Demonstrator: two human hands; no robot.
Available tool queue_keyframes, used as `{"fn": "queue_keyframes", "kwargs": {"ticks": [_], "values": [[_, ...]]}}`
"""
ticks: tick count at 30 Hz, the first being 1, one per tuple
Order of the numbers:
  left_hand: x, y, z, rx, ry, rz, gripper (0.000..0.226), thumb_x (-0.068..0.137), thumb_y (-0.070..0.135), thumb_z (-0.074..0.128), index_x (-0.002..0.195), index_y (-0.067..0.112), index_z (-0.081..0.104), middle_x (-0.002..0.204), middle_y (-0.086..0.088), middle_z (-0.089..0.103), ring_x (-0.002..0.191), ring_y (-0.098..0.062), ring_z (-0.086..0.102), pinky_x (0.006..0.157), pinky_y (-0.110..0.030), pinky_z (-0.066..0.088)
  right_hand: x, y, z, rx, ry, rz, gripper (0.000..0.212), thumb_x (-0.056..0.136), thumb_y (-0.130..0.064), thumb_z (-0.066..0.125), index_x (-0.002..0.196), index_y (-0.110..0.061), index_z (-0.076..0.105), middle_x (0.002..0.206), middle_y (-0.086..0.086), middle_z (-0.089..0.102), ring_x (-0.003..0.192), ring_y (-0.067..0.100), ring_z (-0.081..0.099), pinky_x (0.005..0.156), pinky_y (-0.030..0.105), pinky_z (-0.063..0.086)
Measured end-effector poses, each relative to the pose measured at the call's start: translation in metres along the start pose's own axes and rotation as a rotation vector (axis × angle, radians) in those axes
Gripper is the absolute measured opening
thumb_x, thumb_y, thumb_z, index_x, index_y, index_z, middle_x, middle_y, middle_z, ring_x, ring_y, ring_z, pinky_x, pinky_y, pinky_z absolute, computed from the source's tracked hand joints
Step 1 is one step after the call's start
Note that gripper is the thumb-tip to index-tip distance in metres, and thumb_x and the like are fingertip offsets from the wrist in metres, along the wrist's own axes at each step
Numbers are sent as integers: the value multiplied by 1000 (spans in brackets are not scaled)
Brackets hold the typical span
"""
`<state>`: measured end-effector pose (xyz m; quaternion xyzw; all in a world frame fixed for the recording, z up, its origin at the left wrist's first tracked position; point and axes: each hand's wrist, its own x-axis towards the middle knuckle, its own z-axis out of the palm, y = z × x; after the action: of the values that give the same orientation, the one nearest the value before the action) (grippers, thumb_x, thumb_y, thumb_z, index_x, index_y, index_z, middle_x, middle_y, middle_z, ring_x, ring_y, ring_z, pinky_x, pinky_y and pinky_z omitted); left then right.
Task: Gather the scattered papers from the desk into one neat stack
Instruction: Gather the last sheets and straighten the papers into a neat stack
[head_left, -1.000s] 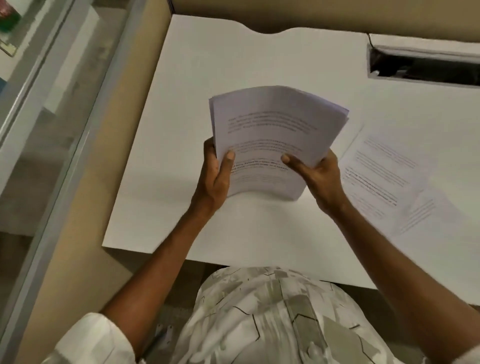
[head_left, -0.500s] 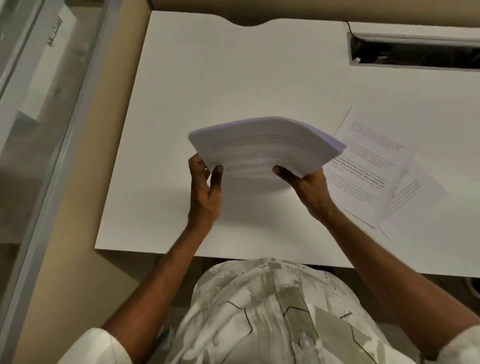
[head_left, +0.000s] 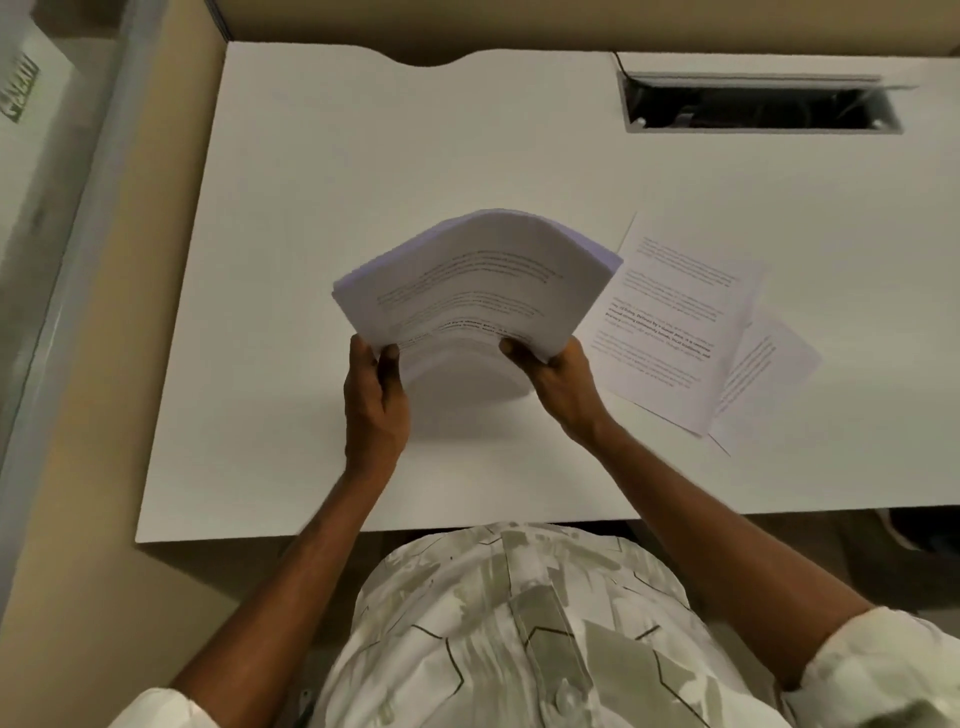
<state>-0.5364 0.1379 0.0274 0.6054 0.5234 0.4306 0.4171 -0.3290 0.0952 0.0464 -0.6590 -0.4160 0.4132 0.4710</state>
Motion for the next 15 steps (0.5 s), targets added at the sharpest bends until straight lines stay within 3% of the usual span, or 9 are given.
{"fn": "queue_keyframes", "kwargs": {"ticks": [4, 8, 10, 13, 15], "values": [[-4, -3, -1, 7, 64, 4, 37, 110, 20, 45, 146, 9, 42, 124, 33, 54, 116, 11, 54, 94, -5, 44, -4, -1, -2, -17, 18, -23, 36, 103, -10, 66, 138, -6, 61, 129, 11, 70, 116, 23, 68, 99, 43, 61], [-11, -4, 6, 37, -18, -38, 32, 110, 15, 45, 141, 21, 42, 124, 12, 57, 110, 17, 54, 87, -4, 46, -10, 7, -5, -29, -15, 84, 40, 103, -10, 65, 142, -2, 58, 135, 16, 67, 123, 32, 65, 104, 50, 57], [-10, 2, 8, 84, -7, 33, 36, 109, 15, 46, 141, 31, 42, 126, 12, 58, 109, 16, 55, 86, -7, 50, -10, 7, -8, -30, 2, 70, 41, 103, -13, 66, 142, -2, 57, 135, 16, 67, 121, 32, 66, 101, 48, 59], [-3, 5, 9, 40, -22, 47, 35, 106, 18, 50, 139, 31, 50, 128, 11, 63, 108, 7, 61, 85, -8, 50, -12, 6, -23, -23, -28, 43, 44, 103, -23, 67, 144, -12, 55, 137, 7, 69, 116, 23, 71, 93, 32, 63], [-1, 0, 12, -67, -33, -81, 33, 102, 13, 56, 131, 31, 57, 121, 14, 69, 105, 2, 66, 86, -12, 53, -13, 10, -41, -24, -80, 65, 40, 102, -29, 69, 139, -18, 59, 133, 1, 72, 111, 18, 73, 90, 27, 63]]}}
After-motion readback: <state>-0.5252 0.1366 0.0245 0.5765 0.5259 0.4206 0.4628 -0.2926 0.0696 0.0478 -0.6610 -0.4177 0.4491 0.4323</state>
